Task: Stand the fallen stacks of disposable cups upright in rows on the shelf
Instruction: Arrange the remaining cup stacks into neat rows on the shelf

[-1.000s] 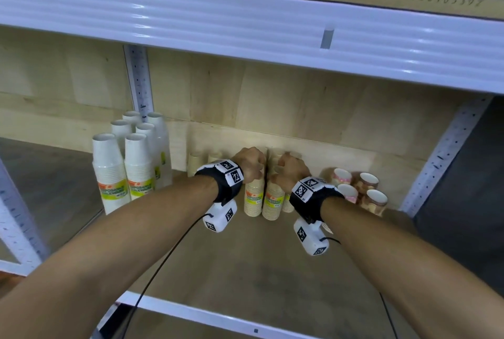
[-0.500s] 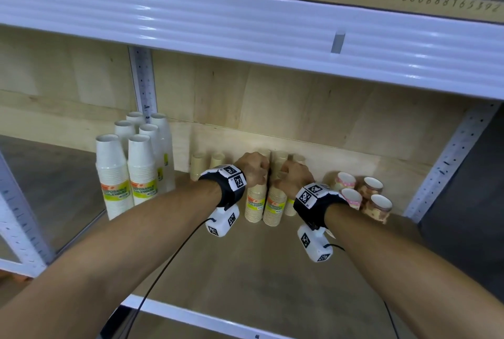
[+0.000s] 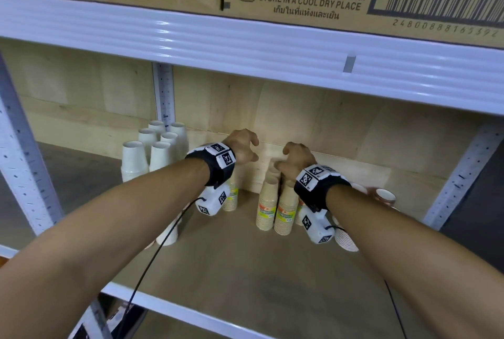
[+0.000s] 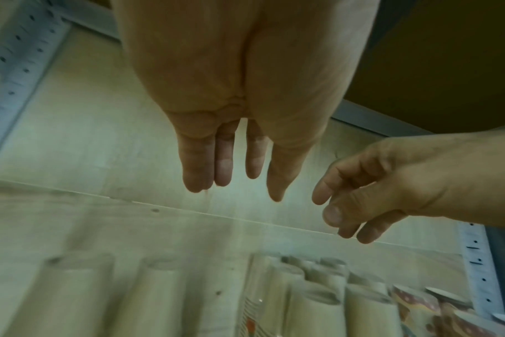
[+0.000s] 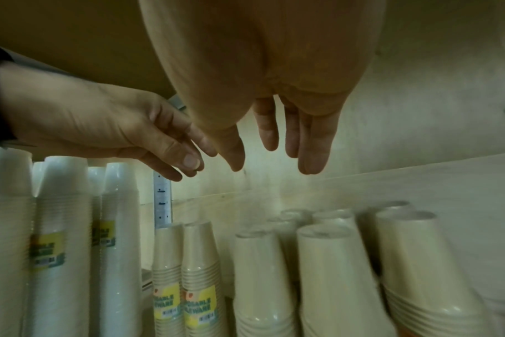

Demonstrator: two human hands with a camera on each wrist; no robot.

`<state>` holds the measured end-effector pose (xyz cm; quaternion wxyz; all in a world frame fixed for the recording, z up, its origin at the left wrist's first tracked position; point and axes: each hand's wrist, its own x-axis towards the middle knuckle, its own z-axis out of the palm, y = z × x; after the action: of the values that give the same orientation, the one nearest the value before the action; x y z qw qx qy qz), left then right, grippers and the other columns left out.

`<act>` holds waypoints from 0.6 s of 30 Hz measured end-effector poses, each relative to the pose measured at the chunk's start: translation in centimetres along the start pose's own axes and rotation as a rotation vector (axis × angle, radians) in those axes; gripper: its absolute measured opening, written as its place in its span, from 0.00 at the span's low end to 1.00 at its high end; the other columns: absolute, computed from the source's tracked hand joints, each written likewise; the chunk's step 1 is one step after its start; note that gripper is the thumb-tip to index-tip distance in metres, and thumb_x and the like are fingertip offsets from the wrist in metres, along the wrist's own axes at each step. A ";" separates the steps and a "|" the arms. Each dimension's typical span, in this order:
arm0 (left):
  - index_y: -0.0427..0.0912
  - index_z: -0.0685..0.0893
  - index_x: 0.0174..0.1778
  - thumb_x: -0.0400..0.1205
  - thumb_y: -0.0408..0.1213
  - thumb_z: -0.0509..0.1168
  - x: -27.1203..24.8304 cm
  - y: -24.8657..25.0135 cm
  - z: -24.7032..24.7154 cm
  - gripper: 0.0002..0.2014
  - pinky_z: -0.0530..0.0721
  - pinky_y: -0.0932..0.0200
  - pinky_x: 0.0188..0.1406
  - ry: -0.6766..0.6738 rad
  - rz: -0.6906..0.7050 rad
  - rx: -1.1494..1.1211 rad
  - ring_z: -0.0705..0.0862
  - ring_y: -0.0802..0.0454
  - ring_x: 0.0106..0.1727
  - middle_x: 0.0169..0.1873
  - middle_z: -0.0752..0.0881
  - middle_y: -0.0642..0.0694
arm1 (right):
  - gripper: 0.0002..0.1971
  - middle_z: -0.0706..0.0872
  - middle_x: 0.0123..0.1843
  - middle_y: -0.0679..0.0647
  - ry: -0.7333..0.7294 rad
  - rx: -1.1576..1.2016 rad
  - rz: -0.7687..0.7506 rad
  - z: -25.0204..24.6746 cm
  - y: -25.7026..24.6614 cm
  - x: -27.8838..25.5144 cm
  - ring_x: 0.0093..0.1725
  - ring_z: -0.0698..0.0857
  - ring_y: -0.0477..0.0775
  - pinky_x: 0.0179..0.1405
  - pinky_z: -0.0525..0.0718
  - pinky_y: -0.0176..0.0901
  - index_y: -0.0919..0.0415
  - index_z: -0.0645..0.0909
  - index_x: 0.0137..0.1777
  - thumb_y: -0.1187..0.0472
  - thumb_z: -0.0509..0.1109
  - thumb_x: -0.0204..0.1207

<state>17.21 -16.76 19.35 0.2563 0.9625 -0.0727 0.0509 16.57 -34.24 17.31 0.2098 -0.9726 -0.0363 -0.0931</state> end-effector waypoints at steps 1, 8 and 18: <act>0.49 0.80 0.69 0.78 0.44 0.74 0.0 -0.4 -0.6 0.23 0.77 0.59 0.53 0.015 -0.019 -0.004 0.80 0.45 0.63 0.69 0.77 0.44 | 0.22 0.78 0.65 0.59 -0.003 -0.002 -0.018 0.2 -0.6 0.2 0.59 0.81 0.60 0.48 0.78 0.43 0.58 0.76 0.66 0.53 0.71 0.73; 0.43 0.79 0.69 0.78 0.36 0.73 -0.8 -3.7 -2.0 0.22 0.81 0.57 0.57 0.127 -0.148 -0.014 0.80 0.45 0.64 0.68 0.78 0.43 | 0.26 0.77 0.70 0.59 -0.047 -0.018 -0.126 2.2 -4.6 1.6 0.65 0.81 0.60 0.55 0.79 0.44 0.58 0.75 0.72 0.54 0.72 0.74; 0.39 0.69 0.79 0.81 0.34 0.69 -0.9 -6.8 1.2 0.30 0.79 0.55 0.69 0.117 -0.289 -0.080 0.77 0.44 0.73 0.74 0.76 0.41 | 0.27 0.76 0.73 0.61 -0.161 -0.006 -0.204 6.6 -7.8 3.3 0.70 0.78 0.62 0.67 0.80 0.51 0.60 0.73 0.73 0.55 0.73 0.75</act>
<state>17.56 -11.42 14.92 0.3029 0.9473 0.0797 0.0665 20.01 -24.31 15.19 0.1926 -0.9689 -0.1514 -0.0358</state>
